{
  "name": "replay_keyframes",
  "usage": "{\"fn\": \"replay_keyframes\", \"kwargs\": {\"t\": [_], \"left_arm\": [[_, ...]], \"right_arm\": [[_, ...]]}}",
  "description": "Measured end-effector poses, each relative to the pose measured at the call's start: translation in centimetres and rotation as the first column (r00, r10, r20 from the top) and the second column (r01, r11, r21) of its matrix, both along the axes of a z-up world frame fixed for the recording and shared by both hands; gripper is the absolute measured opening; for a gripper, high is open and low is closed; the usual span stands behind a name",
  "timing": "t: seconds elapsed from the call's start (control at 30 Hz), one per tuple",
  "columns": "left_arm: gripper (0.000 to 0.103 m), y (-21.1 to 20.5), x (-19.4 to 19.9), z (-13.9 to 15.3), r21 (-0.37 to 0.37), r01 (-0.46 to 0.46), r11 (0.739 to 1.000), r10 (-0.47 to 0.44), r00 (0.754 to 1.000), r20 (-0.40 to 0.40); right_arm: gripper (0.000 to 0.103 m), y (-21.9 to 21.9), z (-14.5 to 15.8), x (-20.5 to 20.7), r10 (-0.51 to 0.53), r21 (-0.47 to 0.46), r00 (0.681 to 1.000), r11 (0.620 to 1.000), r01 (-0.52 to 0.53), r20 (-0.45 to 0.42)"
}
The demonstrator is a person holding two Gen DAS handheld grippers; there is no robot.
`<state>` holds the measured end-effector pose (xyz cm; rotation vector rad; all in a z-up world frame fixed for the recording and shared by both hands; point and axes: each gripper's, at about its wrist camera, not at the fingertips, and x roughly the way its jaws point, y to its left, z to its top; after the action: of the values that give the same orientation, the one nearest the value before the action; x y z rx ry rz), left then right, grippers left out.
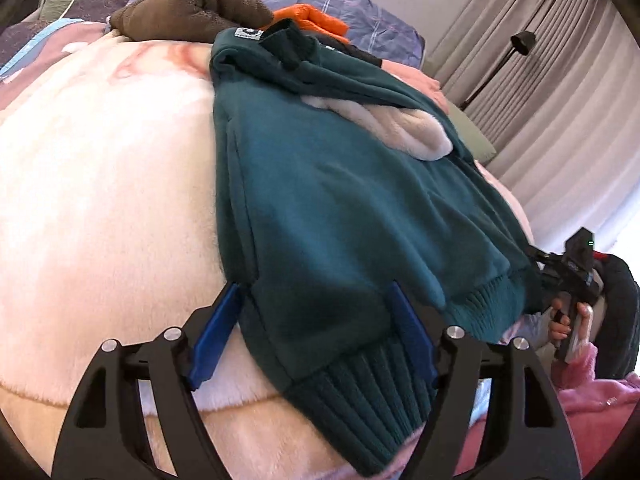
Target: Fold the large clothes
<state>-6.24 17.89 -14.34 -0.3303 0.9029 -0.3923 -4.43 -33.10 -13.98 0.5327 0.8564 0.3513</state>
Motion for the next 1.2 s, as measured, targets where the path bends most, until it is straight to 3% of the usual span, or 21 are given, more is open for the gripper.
{"fn": "replay_keyframes", "kwargs": {"t": [0.3,0.53,0.63,0.7,0.77,0.87,0.93,0.97,1.0,1.07,1.2], "left_arm": [[0.079,1.0,-1.8,0.2,-0.006,-0.056,0.998,0.056,0.998,-0.013],[0.083,0.3,-0.1,-1.0,-0.037,-0.036,0.999,0.036,0.999,-0.001],[0.07,0.6,-1.4,-0.7,-0.089,-0.014,0.996,0.013,1.0,-0.005],[0.057,1.8,-2.8,-0.9,-0.206,-0.001,0.979,0.0,1.0,-0.009],[0.055,2.3,-3.4,-1.1,-0.263,0.012,0.965,-0.012,1.0,0.004],[0.053,1.4,-2.5,-1.2,-0.24,0.015,0.971,-0.014,1.0,0.008],[0.038,0.5,-1.6,-1.1,-0.208,0.005,0.978,-0.003,1.0,0.009],[0.026,0.2,-1.2,-0.9,-0.193,-0.005,0.981,0.008,1.0,0.015],[0.022,-0.1,-1.0,-0.5,-0.184,-0.012,0.983,0.017,0.999,0.029],[0.019,-0.5,-1.6,2.1,-0.161,-0.015,0.987,0.035,0.991,0.128],[0.017,-0.9,-2.9,8.5,-0.128,-0.012,0.992,0.049,0.956,0.289]], "right_arm": [[0.065,-1.4,-0.8,-2.4,0.015,0.039,1.0,0.999,-0.015,0.004],[0.068,-0.7,-1.2,-1.5,0.044,0.027,0.999,0.999,-0.044,0.009],[0.066,-0.6,-1.1,-1.9,0.044,0.026,0.999,0.999,-0.045,0.015],[0.066,-1.0,-1.0,-2.5,0.053,0.052,0.998,0.997,-0.055,0.027],[0.066,-1.5,-1.4,-2.5,0.061,0.093,0.998,0.994,-0.063,0.032],[0.065,-1.5,-1.9,-1.3,0.064,0.131,0.998,0.989,-0.066,0.021],[0.05,-1.0,-1.6,-0.6,0.056,0.105,0.998,0.993,-0.058,0.021],[0.034,-0.9,-1.2,-0.2,0.047,0.1,0.999,0.994,-0.049,0.022],[0.031,-1.2,-0.8,-0.2,0.045,0.139,0.998,0.989,-0.049,0.035],[0.028,-2.1,1.0,-0.6,0.017,0.233,0.995,0.972,-0.04,0.098],[0.025,-3.2,5.2,-1.1,-0.029,0.274,0.98,0.961,-0.027,0.198]]}}
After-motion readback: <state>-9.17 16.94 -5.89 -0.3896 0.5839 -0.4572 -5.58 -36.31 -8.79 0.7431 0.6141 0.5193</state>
